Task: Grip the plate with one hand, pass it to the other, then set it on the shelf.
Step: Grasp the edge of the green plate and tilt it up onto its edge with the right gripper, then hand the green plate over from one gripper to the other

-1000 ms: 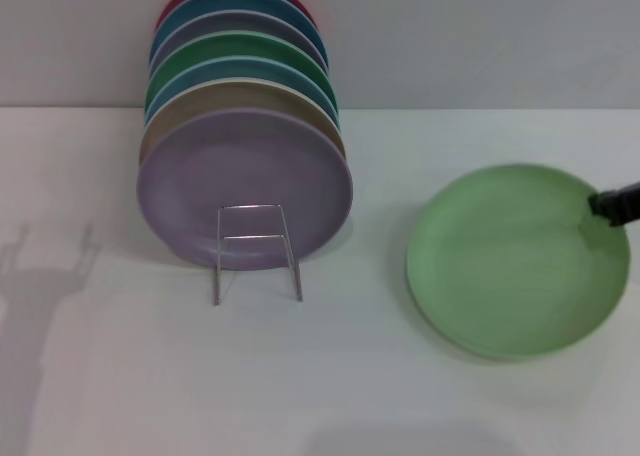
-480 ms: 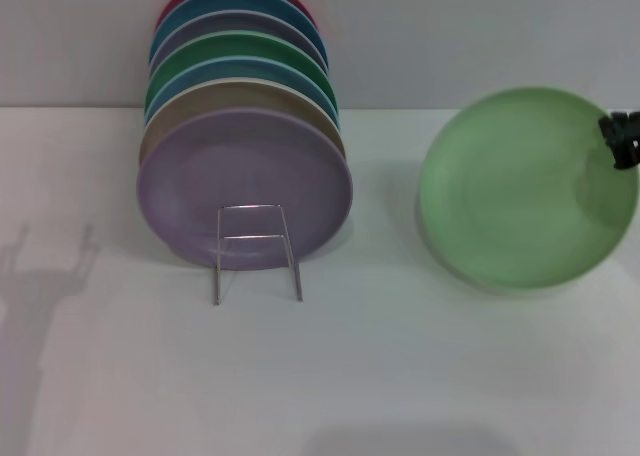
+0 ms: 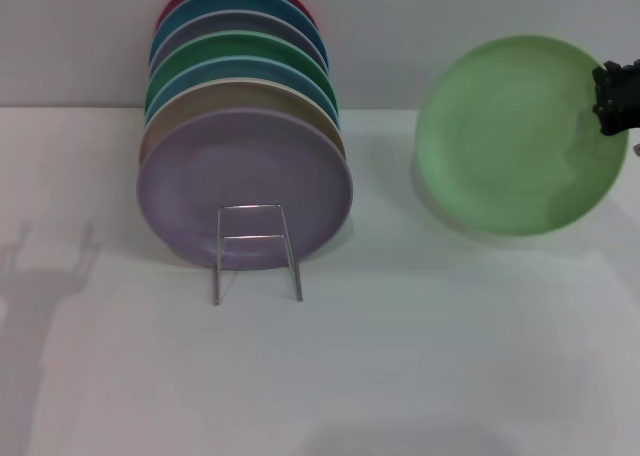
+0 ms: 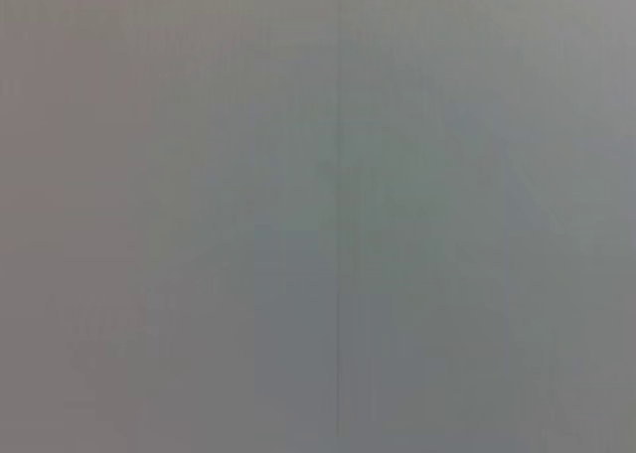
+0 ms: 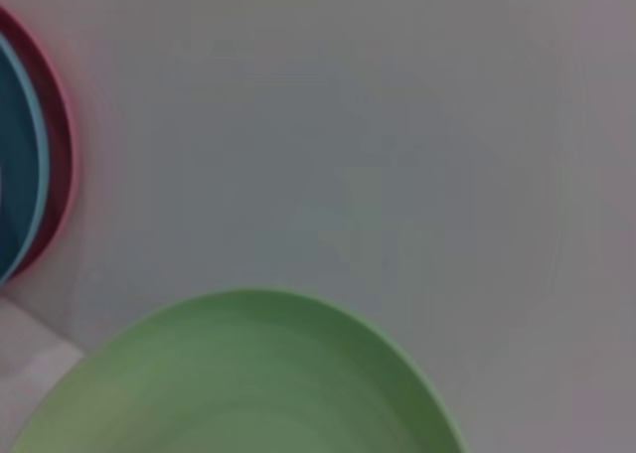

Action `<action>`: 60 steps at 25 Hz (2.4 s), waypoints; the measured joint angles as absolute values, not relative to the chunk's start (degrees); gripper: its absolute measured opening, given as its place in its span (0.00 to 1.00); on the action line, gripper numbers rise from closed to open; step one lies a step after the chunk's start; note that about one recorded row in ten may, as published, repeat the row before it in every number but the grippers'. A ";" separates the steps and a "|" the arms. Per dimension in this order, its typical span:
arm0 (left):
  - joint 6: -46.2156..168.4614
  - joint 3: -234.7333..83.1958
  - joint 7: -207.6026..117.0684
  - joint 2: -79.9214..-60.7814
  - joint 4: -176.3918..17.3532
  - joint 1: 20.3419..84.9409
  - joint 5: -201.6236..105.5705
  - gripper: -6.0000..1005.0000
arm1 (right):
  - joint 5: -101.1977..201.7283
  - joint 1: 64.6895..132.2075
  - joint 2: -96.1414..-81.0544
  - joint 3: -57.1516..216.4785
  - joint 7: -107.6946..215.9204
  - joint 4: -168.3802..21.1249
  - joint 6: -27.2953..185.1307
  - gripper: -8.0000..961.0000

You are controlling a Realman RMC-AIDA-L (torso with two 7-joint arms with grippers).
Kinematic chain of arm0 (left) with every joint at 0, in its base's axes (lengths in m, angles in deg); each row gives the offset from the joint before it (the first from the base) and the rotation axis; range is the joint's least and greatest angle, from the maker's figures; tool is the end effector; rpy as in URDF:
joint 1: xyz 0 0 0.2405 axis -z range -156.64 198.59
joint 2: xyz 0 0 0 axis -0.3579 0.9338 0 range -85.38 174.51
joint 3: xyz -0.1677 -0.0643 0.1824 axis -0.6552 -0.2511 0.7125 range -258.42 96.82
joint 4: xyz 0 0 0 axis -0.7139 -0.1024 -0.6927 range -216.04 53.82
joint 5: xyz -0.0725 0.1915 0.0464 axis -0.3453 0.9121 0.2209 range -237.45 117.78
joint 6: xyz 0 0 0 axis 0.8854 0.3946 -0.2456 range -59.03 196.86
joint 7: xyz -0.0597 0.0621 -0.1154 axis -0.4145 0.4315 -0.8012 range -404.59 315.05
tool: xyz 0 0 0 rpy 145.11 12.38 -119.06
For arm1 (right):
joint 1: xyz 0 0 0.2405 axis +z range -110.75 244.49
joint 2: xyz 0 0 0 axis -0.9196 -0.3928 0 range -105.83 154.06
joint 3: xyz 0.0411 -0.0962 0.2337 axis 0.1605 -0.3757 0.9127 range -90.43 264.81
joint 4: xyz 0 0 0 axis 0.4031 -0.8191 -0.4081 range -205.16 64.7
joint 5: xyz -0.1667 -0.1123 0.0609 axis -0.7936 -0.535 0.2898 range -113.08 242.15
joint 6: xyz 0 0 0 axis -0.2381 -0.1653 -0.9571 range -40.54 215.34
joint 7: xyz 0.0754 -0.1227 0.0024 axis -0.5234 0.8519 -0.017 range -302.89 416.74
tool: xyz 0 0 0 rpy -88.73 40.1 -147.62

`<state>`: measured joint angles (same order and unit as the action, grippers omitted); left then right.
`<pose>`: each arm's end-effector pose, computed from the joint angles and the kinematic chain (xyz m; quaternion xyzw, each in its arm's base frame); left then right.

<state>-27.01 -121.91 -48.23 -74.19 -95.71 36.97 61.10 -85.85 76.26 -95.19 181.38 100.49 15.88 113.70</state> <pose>-0.3072 0.2668 0.0268 -0.5853 -0.1065 -0.4304 0.6789 0.2294 0.3785 0.0707 -0.8055 0.1663 0.0154 0.5686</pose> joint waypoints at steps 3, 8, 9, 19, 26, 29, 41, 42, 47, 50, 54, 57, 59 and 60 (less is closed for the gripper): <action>-26.83 -121.93 -48.28 -74.23 -95.74 37.23 61.10 0.77 | -85.83 74.72 -95.22 177.66 101.42 14.22 106.18 0.03; -26.83 -121.93 -48.29 -74.25 -95.79 37.41 61.10 0.77 | -86.12 72.34 -95.19 172.52 101.54 11.23 94.72 0.03; -26.78 -121.94 -48.29 -74.24 -95.79 37.41 61.10 0.77 | -86.09 72.06 -95.18 171.68 101.55 10.12 91.81 0.03; -26.56 -121.62 -48.29 -74.27 -95.87 37.39 61.10 0.77 | -85.89 72.53 -94.90 163.49 95.19 -5.38 62.49 0.03; -26.52 -121.74 -48.29 -74.26 -95.87 37.33 61.10 0.77 | -86.21 75.23 -94.78 159.78 86.19 -15.95 48.03 0.03; -26.44 -121.76 -48.28 -74.26 -95.85 37.37 61.10 0.77 | -86.28 76.87 -94.77 158.85 81.46 -20.72 42.81 0.03; -26.35 -121.10 -48.51 -74.42 -96.31 37.29 61.52 0.76 | -86.41 81.75 -95.05 157.74 64.09 -38.29 25.07 0.03; -26.35 -120.82 -48.89 -74.43 -96.44 37.17 61.53 0.76 | -86.42 81.84 -95.05 157.36 62.91 -39.76 23.36 0.03; -26.96 -117.95 -50.68 -74.42 -96.64 36.33 61.54 0.76 | -86.47 81.48 -95.16 153.89 59.00 -45.03 15.35 0.03; -27.75 -116.14 -50.68 -74.46 -96.67 35.90 61.55 0.76 | -86.35 80.57 -95.31 150.60 58.86 -46.55 12.33 0.03; -29.43 -112.00 -50.68 -74.46 -96.75 34.98 61.55 0.76 | -86.16 78.65 -95.54 146.56 58.87 -47.41 8.28 0.03; -30.50 -107.89 -50.67 -74.46 -97.23 34.14 61.59 0.76 | -86.04 75.21 -95.72 142.75 59.37 -46.62 4.98 0.03; -30.62 -105.43 -50.47 -74.45 -98.14 33.42 61.53 0.76 | -85.98 74.26 -95.74 141.74 59.62 -46.16 4.39 0.03; -30.58 -104.11 -50.24 -74.45 -99.03 32.71 61.49 0.76 | -85.86 73.13 -95.75 140.56 60.12 -45.36 3.90 0.03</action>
